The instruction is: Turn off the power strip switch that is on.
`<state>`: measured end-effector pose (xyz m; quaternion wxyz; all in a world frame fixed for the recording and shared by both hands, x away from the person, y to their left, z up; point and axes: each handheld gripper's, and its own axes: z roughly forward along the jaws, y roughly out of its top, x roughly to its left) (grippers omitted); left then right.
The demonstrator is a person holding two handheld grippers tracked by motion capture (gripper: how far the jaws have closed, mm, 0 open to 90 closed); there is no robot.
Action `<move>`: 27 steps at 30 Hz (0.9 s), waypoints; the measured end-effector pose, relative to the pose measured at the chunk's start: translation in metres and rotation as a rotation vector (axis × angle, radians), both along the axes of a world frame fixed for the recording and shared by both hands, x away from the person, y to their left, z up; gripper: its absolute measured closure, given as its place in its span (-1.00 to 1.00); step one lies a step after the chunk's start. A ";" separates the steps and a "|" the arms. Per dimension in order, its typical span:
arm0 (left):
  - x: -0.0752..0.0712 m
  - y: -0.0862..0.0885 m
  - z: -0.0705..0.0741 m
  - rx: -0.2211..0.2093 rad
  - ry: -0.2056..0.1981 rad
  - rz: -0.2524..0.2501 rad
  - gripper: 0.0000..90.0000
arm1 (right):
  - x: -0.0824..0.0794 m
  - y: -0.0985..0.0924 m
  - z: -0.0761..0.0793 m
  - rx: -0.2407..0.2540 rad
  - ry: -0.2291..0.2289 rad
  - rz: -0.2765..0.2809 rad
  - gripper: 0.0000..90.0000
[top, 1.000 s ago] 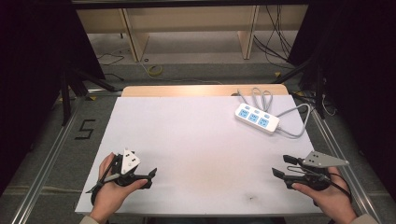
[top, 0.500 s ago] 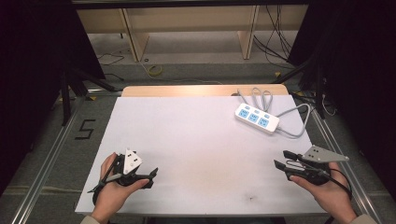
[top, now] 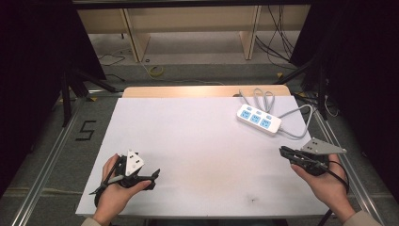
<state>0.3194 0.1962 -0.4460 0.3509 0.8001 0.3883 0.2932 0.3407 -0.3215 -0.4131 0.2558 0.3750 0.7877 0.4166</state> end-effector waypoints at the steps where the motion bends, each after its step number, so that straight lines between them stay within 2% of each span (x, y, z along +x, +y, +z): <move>1: 0.000 0.000 0.000 -0.001 -0.001 0.000 -0.83 | 0.001 0.000 0.001 0.000 0.004 -0.005 0.96; 27: 0.000 -0.003 -0.001 0.001 0.000 -0.005 -0.80 | 0.045 0.016 0.006 -0.049 0.033 -0.033 1.00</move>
